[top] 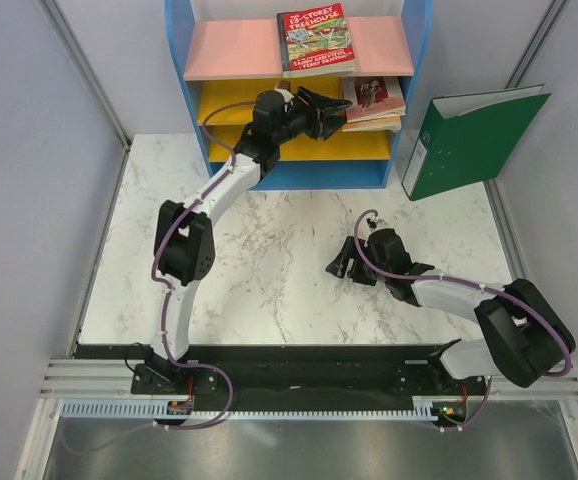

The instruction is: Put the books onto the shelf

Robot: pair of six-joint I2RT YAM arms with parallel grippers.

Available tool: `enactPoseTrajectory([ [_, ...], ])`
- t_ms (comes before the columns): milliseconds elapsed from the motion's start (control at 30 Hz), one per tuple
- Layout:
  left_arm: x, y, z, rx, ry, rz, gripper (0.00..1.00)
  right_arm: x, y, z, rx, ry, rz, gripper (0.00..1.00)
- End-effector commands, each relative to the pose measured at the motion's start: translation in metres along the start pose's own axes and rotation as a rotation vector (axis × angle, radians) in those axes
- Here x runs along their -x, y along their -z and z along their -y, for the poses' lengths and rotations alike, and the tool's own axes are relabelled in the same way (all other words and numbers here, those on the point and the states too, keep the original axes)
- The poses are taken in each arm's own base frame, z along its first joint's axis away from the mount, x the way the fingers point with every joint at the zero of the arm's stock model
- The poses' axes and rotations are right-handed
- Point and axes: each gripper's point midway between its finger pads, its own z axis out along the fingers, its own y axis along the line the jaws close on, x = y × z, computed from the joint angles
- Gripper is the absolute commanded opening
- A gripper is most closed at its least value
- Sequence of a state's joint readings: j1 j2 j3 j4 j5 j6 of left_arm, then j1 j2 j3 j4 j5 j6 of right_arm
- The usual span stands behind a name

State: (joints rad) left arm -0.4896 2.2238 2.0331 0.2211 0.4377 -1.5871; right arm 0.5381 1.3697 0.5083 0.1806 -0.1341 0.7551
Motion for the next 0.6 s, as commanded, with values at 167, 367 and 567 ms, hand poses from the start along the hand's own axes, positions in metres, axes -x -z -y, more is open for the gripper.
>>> enactPoseTrajectory([
  [167, 0.015, 0.036, 0.024, 0.091, -0.137, 0.119, 0.52, 0.007, -0.001, -0.007, 0.034, -0.004, 0.021, 0.76],
  [367, 0.015, 0.029, 0.014, 0.104, -0.137, 0.092, 0.51, 0.005, -0.002, -0.007, 0.033, -0.003, 0.017, 0.76],
  [567, 0.011, 0.02, 0.0, 0.117, -0.119, 0.057, 0.51, 0.005, -0.002, -0.007, 0.033, -0.003, 0.017, 0.76],
])
